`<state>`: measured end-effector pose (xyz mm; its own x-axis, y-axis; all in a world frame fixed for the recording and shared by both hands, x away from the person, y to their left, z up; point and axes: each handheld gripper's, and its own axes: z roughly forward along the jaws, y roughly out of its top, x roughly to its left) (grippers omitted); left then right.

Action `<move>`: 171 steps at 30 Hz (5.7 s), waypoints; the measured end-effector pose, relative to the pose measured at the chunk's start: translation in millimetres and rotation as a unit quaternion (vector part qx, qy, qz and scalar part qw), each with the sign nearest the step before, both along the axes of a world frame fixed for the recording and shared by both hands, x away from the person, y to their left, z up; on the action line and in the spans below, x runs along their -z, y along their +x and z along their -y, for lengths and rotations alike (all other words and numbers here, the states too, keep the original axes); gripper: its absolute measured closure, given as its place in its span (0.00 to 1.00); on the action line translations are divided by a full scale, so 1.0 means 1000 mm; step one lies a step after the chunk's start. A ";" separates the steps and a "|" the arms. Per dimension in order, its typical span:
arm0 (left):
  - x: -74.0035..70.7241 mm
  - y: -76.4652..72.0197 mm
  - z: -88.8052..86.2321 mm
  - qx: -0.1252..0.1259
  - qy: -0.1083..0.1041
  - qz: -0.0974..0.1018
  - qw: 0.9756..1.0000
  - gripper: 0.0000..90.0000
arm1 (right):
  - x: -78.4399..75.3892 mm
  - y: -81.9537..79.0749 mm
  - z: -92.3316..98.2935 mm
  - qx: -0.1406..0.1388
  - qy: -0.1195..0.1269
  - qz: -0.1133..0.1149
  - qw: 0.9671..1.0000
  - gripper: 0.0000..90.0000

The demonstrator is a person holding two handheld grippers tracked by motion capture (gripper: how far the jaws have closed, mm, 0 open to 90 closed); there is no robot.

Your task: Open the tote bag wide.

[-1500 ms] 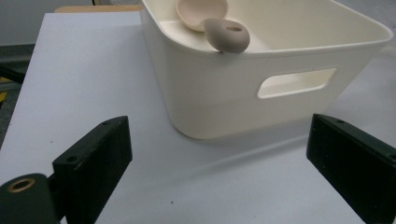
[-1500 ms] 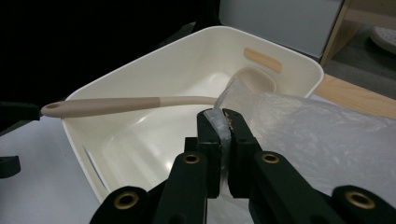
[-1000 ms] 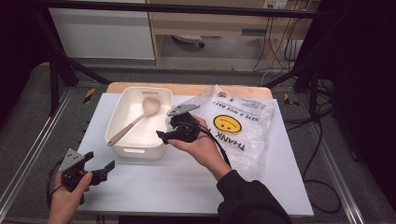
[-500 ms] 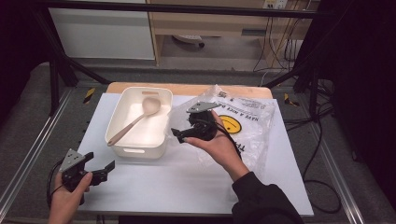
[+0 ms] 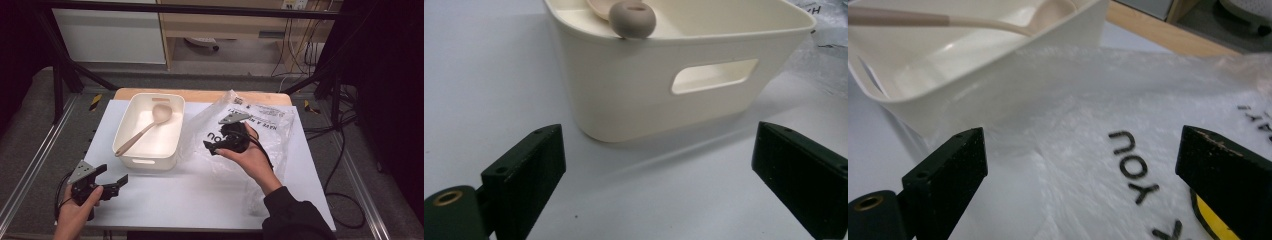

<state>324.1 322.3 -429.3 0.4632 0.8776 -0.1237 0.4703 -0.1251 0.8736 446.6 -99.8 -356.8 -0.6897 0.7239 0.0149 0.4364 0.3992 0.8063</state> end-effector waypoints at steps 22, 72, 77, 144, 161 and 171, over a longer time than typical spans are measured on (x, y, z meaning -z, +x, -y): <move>0.000 -0.007 0.028 0.028 0.004 -0.005 1.000 0.08 | 0.072 0.011 0.042 0.032 -0.033 -0.059 0.997 0.08; -0.001 -0.008 0.042 0.060 0.019 -0.004 0.998 0.08 | 0.098 0.011 0.035 0.029 -0.070 -0.062 0.995 0.21; -0.002 -0.008 0.043 0.065 0.016 0.002 0.998 0.08 | 0.096 0.011 0.037 0.029 -0.062 -0.055 0.996 0.40; 0.025 0.038 0.264 0.199 0.065 -0.022 0.978 0.62 | 0.073 -0.053 0.042 0.066 0.016 -0.091 0.993 1.00; 0.029 0.044 0.265 0.206 0.085 -0.033 0.974 0.84 | 0.069 -0.070 0.037 0.059 0.023 -0.093 0.994 1.00; 0.030 0.048 0.269 0.207 0.098 -0.053 0.972 0.96 | 0.065 -0.063 0.042 0.065 0.040 -0.082 0.994 1.00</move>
